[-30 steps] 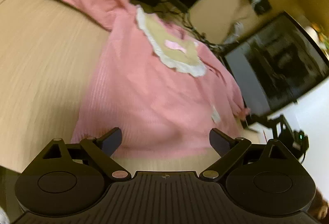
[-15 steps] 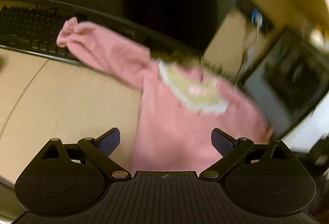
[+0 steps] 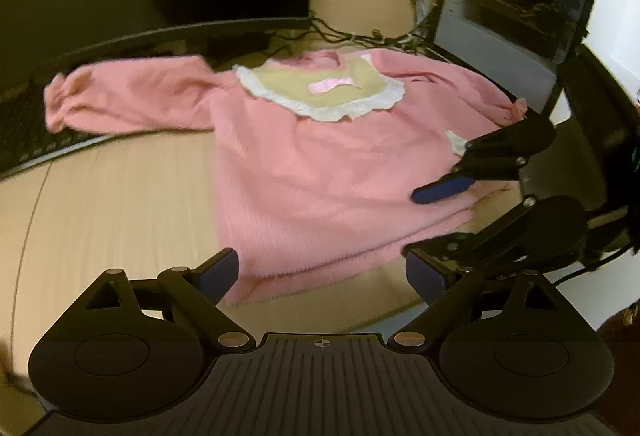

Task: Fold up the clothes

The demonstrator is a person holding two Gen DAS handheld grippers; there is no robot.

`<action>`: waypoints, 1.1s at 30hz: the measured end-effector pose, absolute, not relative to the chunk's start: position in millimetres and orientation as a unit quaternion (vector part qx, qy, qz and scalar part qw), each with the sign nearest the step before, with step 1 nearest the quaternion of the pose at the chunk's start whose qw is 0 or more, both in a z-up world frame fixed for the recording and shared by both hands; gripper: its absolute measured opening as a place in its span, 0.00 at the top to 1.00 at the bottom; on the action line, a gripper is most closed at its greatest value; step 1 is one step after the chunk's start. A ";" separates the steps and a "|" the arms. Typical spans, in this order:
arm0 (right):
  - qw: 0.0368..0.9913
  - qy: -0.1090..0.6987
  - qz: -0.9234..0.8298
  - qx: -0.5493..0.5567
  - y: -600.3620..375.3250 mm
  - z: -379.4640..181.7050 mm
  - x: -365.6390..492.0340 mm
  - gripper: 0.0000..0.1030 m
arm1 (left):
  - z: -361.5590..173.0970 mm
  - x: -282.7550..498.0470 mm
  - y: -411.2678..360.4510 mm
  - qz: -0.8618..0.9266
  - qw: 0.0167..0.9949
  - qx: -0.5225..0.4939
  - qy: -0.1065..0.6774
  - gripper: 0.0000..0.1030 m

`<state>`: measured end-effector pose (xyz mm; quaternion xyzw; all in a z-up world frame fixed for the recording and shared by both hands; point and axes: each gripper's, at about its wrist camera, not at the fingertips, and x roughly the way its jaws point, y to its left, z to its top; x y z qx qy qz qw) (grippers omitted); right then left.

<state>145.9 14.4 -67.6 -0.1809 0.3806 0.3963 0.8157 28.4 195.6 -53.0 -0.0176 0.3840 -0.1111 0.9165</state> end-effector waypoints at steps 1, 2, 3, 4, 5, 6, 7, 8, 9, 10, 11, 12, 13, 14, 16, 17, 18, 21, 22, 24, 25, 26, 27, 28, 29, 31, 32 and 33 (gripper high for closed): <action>0.816 0.388 0.399 -0.155 10.8 -59.0 152.1 0.95 | -54.4 26.0 197.8 -0.106 0.916 -0.021 0.387 0.08; 0.816 0.398 0.402 -0.115 4.5 -48.0 159.6 0.95 | -56.1 23.3 200.3 -0.100 0.915 -0.022 0.390 0.08; 0.813 0.412 0.406 -0.068 -3.0 -37.3 167.5 0.95 | -57.5 19.8 203.6 -0.094 0.914 -0.025 0.393 0.08; 0.803 0.427 0.415 -0.033 -8.9 -33.1 172.2 0.95 | -58.8 16.0 207.2 -0.089 0.914 -0.030 0.396 0.08; 0.786 0.446 0.429 -0.001 -15.6 -31.6 174.9 0.92 | -60.4 12.9 211.1 -0.084 0.913 -0.036 0.398 0.08; 0.767 0.464 0.442 0.030 -22.2 -30.1 177.6 0.87 | -62.3 10.9 215.1 -0.079 0.911 -0.044 0.401 0.08; 0.757 0.470 0.451 0.047 -28.3 -28.0 176.7 0.87 | -64.1 9.3 219.2 -0.075 0.910 -0.051 0.405 0.07; 0.758 0.464 0.455 0.047 -33.7 -25.2 171.4 0.80 | -65.6 8.9 222.4 -0.070 0.909 -0.056 0.408 0.07; 0.759 0.458 0.460 0.047 -39.0 -22.4 166.1 0.72 | -66.6 8.7 224.7 -0.066 0.908 -0.056 0.410 0.07; 0.765 0.450 0.459 0.043 -44.5 -19.6 161.7 0.69 | -67.3 8.3 226.8 -0.063 0.908 -0.055 0.412 0.07; 0.777 0.441 0.447 0.037 -51.4 -17.4 159.2 0.66 | -67.1 8.8 228.4 -0.061 0.907 -0.055 0.412 0.07; 0.789 0.436 0.431 0.034 -59.9 -15.9 157.6 0.65 | -66.2 9.8 229.6 -0.060 0.908 -0.054 0.412 0.07; 0.802 0.431 0.413 0.023 -66.5 -16.3 156.6 0.65 | -65.4 10.8 230.8 -0.060 0.908 -0.054 0.411 0.06; 0.815 0.426 0.392 0.001 -70.7 -18.9 156.6 0.64 | -64.7 12.2 231.5 -0.060 0.908 -0.052 0.411 0.06; 0.834 0.426 0.345 -0.060 -79.9 -30.2 151.5 0.56 | -64.3 17.9 229.7 -0.059 0.910 -0.040 0.408 0.06; 0.839 0.430 0.321 -0.089 -84.4 -38.2 148.8 0.51 | -64.1 21.0 228.5 -0.058 0.911 -0.032 0.407 0.07; 0.841 0.434 0.301 -0.115 -89.5 -47.1 146.2 0.51 | -65.0 24.9 226.8 -0.057 0.911 -0.021 0.407 0.08; 0.843 0.447 0.262 -0.145 -104.8 -71.4 141.6 0.50 | -69.6 38.3 220.9 -0.052 0.910 0.020 0.410 0.21; 0.845 0.449 0.250 -0.148 -109.4 -77.5 141.5 0.50 | -71.9 42.4 217.7 -0.057 0.909 0.037 0.412 0.23; 0.851 0.449 0.230 -0.145 -120.7 -85.7 143.2 0.50 | -77.2 49.0 207.9 -0.078 0.905 0.081 0.410 0.23; 0.854 0.447 0.223 -0.144 -124.7 -88.8 144.1 0.49 | -79.7 51.6 202.4 -0.088 0.903 0.102 0.408 0.24; 0.856 0.447 0.216 -0.145 -127.6 -91.9 145.9 0.49 | -81.3 54.9 197.3 -0.097 0.900 0.123 0.406 0.31; 0.857 0.447 0.211 -0.145 -131.8 -93.9 147.2 0.45 | -82.5 58.9 192.5 -0.106 0.897 0.144 0.404 0.38; 0.859 0.447 0.207 -0.140 -137.1 -93.8 147.1 0.44 | -82.1 64.0 189.5 -0.110 0.894 0.162 0.402 0.58; 0.860 0.449 0.201 -0.137 -141.2 -93.5 147.6 0.43 | -79.0 69.5 190.6 -0.105 0.893 0.173 0.403 0.78; 0.863 0.450 0.183 -0.141 -150.1 -91.8 148.3 0.43 | -67.7 78.7 200.3 -0.087 0.893 0.187 0.401 0.79; 0.864 0.450 0.173 -0.145 -155.0 -90.6 147.3 0.43 | -59.8 81.4 207.6 -0.076 0.895 0.188 0.398 0.75; 0.864 0.453 0.164 -0.146 -159.1 -90.0 146.6 0.43 | -53.1 81.0 215.0 -0.069 0.897 0.187 0.395 0.72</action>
